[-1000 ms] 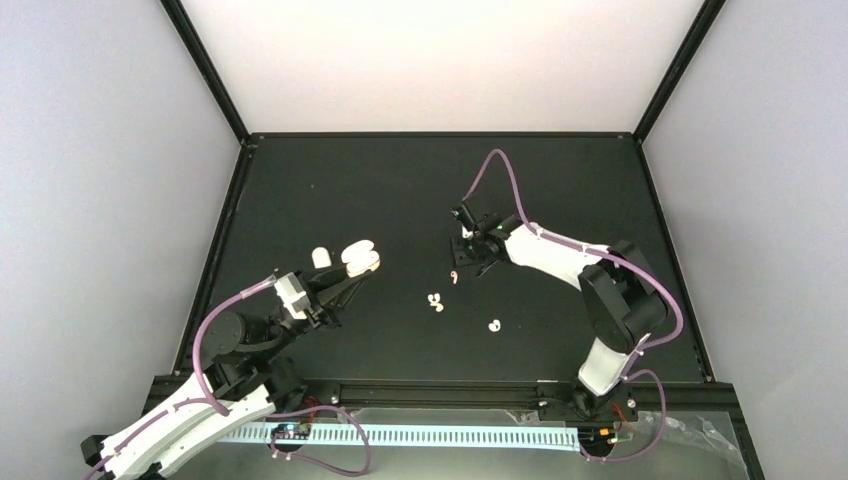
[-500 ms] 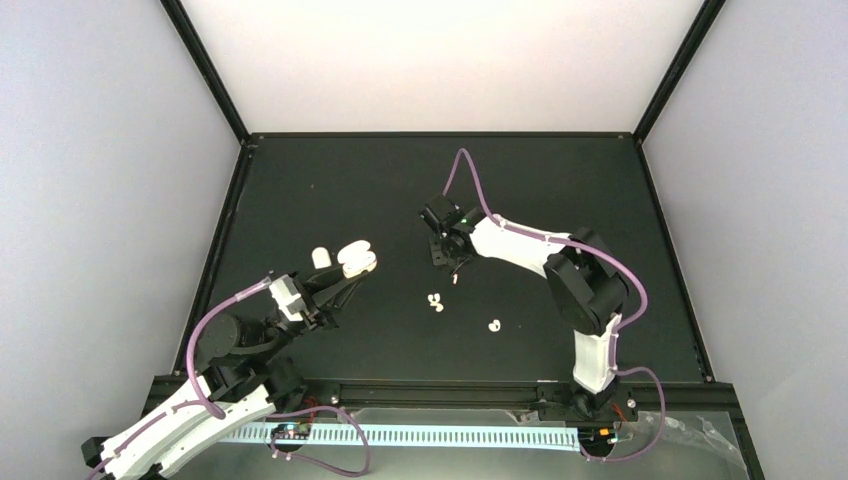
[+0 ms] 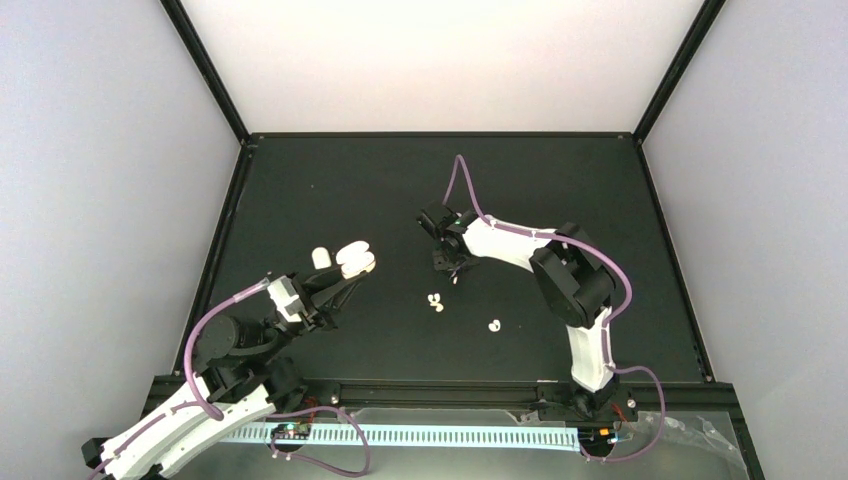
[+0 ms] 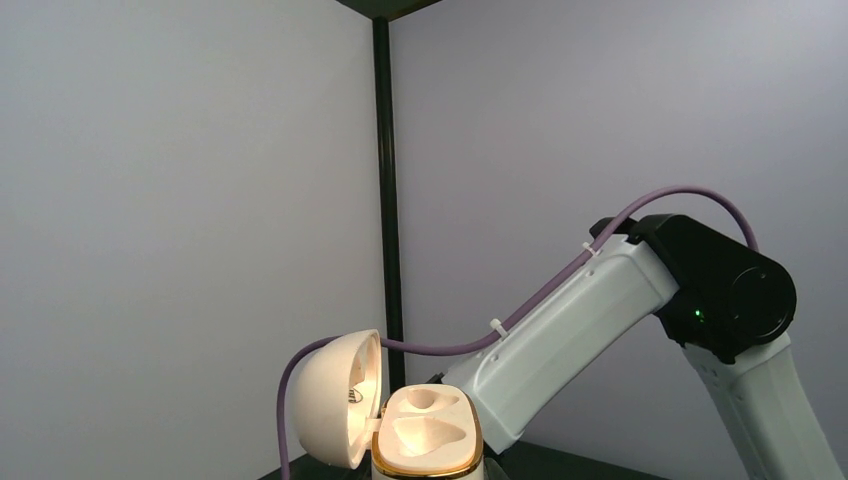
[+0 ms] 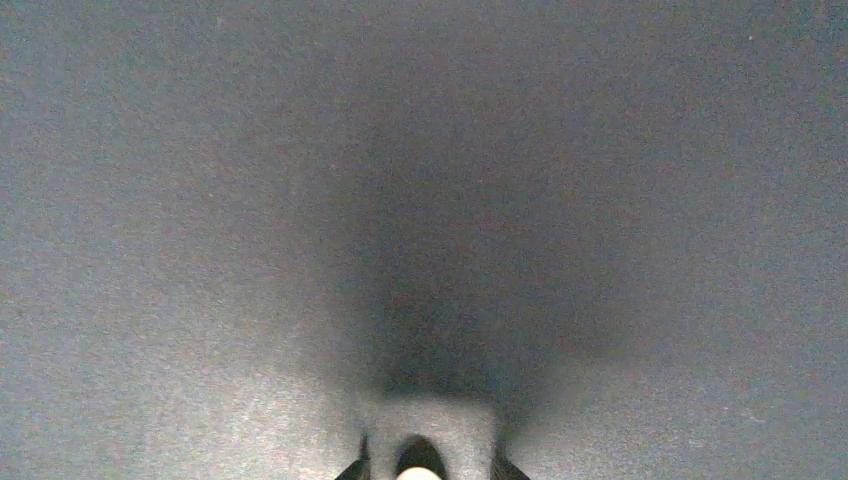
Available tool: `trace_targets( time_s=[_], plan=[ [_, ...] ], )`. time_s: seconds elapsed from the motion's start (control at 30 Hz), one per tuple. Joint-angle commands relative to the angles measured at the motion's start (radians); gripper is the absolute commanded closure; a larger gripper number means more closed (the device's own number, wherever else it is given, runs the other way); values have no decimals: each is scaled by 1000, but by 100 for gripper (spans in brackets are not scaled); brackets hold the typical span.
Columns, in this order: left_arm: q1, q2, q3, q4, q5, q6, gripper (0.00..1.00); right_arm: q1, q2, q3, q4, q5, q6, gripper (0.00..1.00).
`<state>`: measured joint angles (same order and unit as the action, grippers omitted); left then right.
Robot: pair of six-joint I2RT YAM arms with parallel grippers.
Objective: Insert the wireless bluetooth earbuds into the charging case
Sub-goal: Pick up the earbud from the center of the board.
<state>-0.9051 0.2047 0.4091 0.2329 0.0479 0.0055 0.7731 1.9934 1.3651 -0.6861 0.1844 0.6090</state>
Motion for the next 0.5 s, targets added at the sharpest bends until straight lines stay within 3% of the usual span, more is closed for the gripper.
trace_targets(
  time_s=[0.0, 0.47],
  plan=[
    [-6, -14, 43, -6, 6, -14, 98, 2, 23, 34, -22, 12, 17, 70],
    [-6, -14, 45, -7, 13, -19, 99, 8, 15, 2, -28, -3, 21, 77]
  ],
)
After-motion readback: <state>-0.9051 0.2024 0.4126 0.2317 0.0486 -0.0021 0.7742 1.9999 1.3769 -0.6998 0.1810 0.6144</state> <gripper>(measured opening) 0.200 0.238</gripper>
